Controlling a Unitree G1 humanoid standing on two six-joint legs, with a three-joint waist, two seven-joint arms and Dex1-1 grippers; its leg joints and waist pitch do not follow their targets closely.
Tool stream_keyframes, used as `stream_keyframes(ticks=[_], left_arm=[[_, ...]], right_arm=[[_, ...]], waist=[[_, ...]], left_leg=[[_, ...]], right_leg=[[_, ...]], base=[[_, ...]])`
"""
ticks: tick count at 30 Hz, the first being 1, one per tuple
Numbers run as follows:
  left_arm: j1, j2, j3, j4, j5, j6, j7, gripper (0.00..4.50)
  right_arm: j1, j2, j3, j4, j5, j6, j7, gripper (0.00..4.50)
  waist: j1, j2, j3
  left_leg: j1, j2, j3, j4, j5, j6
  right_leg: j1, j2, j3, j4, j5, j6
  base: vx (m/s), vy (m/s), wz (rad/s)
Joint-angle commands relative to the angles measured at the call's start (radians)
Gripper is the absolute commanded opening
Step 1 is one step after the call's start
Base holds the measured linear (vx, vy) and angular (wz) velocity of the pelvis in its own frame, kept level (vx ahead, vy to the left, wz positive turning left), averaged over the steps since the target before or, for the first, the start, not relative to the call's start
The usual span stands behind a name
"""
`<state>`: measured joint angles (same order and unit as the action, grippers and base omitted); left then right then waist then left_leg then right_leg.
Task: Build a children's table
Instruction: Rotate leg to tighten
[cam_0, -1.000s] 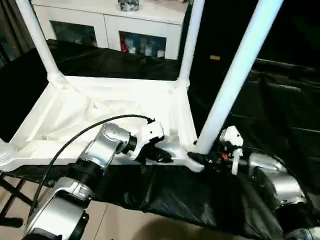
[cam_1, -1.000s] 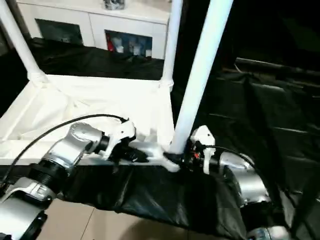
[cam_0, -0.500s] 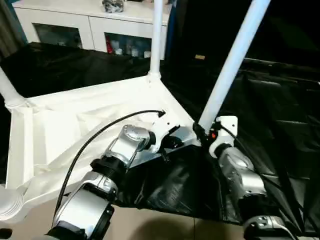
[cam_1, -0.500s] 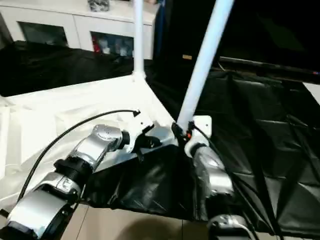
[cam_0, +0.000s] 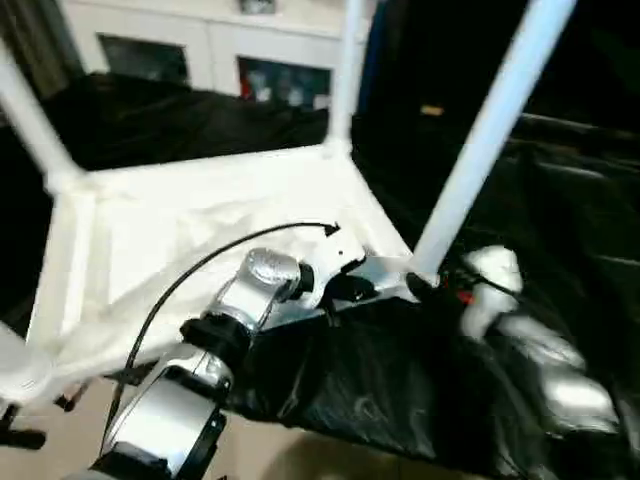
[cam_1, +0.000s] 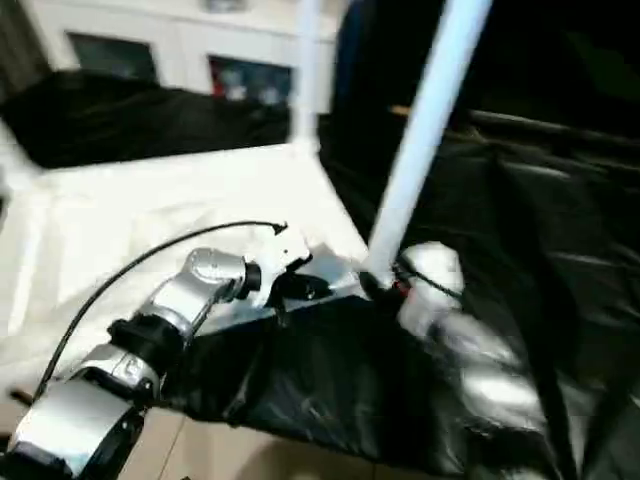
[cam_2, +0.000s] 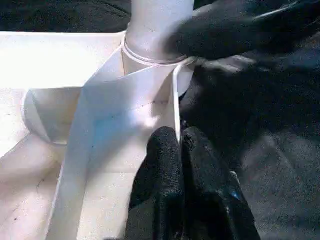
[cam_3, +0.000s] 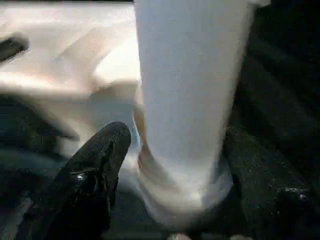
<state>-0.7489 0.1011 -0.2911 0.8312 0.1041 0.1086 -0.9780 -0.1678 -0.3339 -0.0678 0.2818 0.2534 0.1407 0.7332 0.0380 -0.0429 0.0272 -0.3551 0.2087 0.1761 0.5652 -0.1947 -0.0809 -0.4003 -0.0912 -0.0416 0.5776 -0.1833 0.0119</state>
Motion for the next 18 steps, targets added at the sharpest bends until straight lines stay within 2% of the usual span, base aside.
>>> stream_keyframes(ticks=[1, 2, 3, 5, 7, 8, 9, 10, 11, 12, 13, 14, 15, 16, 17, 18], left_arm=[[0.032, 0.011, -0.021, 0.025, 0.023, 0.001, 0.004, 0.00], [0.034, 0.011, -0.019, 0.023, 0.022, 0.000, 0.008, 0.00], [0.037, 0.010, -0.015, 0.020, 0.018, -0.008, 0.013, 0.00], [0.042, 0.008, -0.005, 0.012, 0.010, -0.018, 0.023, 0.00], [0.055, 0.009, 0.020, -0.046, -0.026, -0.003, 0.013, 0.00], [0.064, 0.012, 0.028, -0.084, -0.045, 0.023, -0.007, 0.00], [0.065, 0.012, 0.029, -0.087, -0.047, 0.025, -0.009, 0.27], [0.087, 0.027, 0.034, -0.179, -0.072, 0.084, -0.041, 0.44], [0.110, 0.051, 0.033, -0.275, -0.092, 0.146, -0.073, 0.54], [0.119, 0.060, 0.032, -0.310, -0.098, 0.168, -0.085, 0.54], [0.134, 0.079, 0.030, -0.366, -0.110, 0.205, -0.107, 0.63], [0.140, 0.089, 0.028, -0.388, -0.115, 0.218, -0.117, 0.76], [0.187, 0.167, 0.024, -0.551, -0.155, 0.318, -0.186, 0.89], [0.231, 0.241, 0.026, -0.684, -0.187, 0.396, -0.232, 1.01], [0.245, 0.265, 0.029, -0.722, -0.196, 0.418, -0.243, 1.01], [0.249, 0.273, 0.029, -0.734, -0.199, 0.425, -0.246, 1.08]], right_arm=[[0.084, -0.103, -0.013, -0.133, 0.085, 0.074, 0.167, 3.30], [0.102, -0.127, -0.020, -0.156, 0.100, 0.090, 0.192, 3.30], [0.122, -0.151, -0.031, -0.179, 0.118, 0.108, 0.219, 3.30], [0.139, -0.171, -0.043, -0.201, 0.134, 0.125, 0.240, 3.30], [0.161, -0.195, -0.049, -0.248, 0.172, 0.167, 0.255, 3.30], [0.165, -0.196, -0.046, -0.262, 0.179, 0.175, 0.255, 3.30], [0.165, -0.196, -0.045, -0.262, 0.179, 0.175, 0.255, 3.32], [0.163, -0.186, -0.029, -0.277, 0.179, 0.180, 0.248, 3.33], [0.156, -0.173, -0.012, -0.285, 0.179, 0.186, 0.241, 3.33], [0.154, -0.168, -0.005, -0.288, 0.180, 0.189, 0.238, 3.33], [0.149, -0.158, 0.006, -0.289, 0.177, 0.189, 0.235, 3.33], [0.147, -0.155, 0.010, -0.291, 0.178, 0.191, 0.235, 3.33], [0.130, -0.128, 0.044, -0.295, 0.175, 0.200, 0.230, 3.33], [0.115, -0.105, 0.073, -0.296, 0.175, 0.212, 0.231, 3.33], [0.109, -0.094, 0.083, -0.292, 0.174, 0.215, 0.229, 3.33], [0.106, -0.090, 0.086, -0.291, 0.174, 0.216, 0.229, 3.33]], waist=[[0.007, -0.017, -0.045], [0.011, -0.017, -0.045], [0.010, -0.024, -0.044], [0.010, -0.024, -0.040], [0.006, -0.025, -0.035], [0.006, -0.026, -0.036], [0.004, -0.028, -0.035], [0.004, -0.030, -0.038], [0.004, -0.031, -0.038], [0.003, -0.027, -0.040], [0.002, -0.023, -0.043], [0.003, -0.021, -0.045], [0.005, -0.029, -0.050], [0.001, -0.030, -0.045], [0.004, -0.031, -0.049], [0.002, -0.029, -0.048]], left_leg=[[-0.005, 0.019, 0.007, -0.055, -0.134, 0.136], [-0.004, 0.022, 0.006, -0.052, -0.132, 0.144], [-0.009, 0.021, 0.006, -0.052, -0.124, 0.155], [-0.009, 0.020, 0.007, -0.054, -0.150, 0.150], [-0.006, 0.024, 0.004, -0.060, -0.209, 0.119], [-0.006, 0.024, 0.004, -0.059, -0.211, 0.115], [-0.009, 0.024, 0.003, -0.062, -0.209, 0.105], [-0.008, 0.026, 0.001, -0.063, -0.197, 0.092], [-0.011, 0.024, 0.001, -0.061, -0.183, 0.094], [-0.012, 0.027, 0.000, -0.062, -0.152, 0.091], [-0.004, 0.025, 0.005, -0.056, -0.130, 0.099], [-0.001, 0.027, 0.005, -0.053, -0.111, 0.100], [-0.001, 0.027, 0.004, -0.047, -0.042, 0.115], [-0.013, 0.020, 0.005, -0.049, 0.000, 0.130], [-0.002, 0.024, 0.007, -0.045, 0.004, 0.130], [-0.007, 0.020, 0.008, -0.042, 0.032, 0.142]], right_leg=[[0.056, -0.037, 0.026, -0.049, -0.017, -0.241], [0.058, -0.038, 0.027, -0.048, -0.010, -0.243], [0.058, -0.039, 0.027, -0.047, -0.013, -0.245], [0.054, -0.042, 0.026, -0.056, -0.097, -0.232], [0.050, -0.044, 0.026, -0.068, -0.235, -0.207], [0.048, -0.043, 0.027, -0.068, -0.246, -0.201], [0.048, -0.045, 0.027, -0.069, -0.273, -0.190], [0.048, -0.046, 0.027, -0.064, -0.269, -0.189], [0.048, -0.045, 0.026, -0.063, -0.255, -0.191], [0.049, -0.044, 0.027, -0.053, -0.200, -0.209], [0.041, -0.038, 0.026, -0.052, -0.147, -0.226], [0.043, -0.039, 0.027, -0.044, -0.101, -0.241], [0.047, -0.037, 0.026, -0.027, 0.020, -0.272], [0.050, -0.031, 0.025, -0.022, 0.074, -0.278], [0.047, -0.034, 0.025, -0.018, 0.085, -0.287], [0.047, -0.031, 0.027, -0.013, 0.109, -0.295]], base=[[0.000, 0.000, 0.00], [0.000, 0.000, 0.00], [0.000, 0.000, 0.00], [0.000, 0.000, 0.00], [0.000, 0.000, 0.00], [0.000, 0.000, 0.00], [0.000, 0.000, 0.00], [0.000, 0.000, 0.00], [0.000, 0.000, 0.00], [0.000, 0.000, 0.00], [0.000, 0.000, 0.00], [0.000, 0.000, 0.00], [0.000, 0.000, 0.00], [0.000, 0.000, 0.00], [0.000, 0.000, 0.00], [0.000, 0.000, 0.00]])
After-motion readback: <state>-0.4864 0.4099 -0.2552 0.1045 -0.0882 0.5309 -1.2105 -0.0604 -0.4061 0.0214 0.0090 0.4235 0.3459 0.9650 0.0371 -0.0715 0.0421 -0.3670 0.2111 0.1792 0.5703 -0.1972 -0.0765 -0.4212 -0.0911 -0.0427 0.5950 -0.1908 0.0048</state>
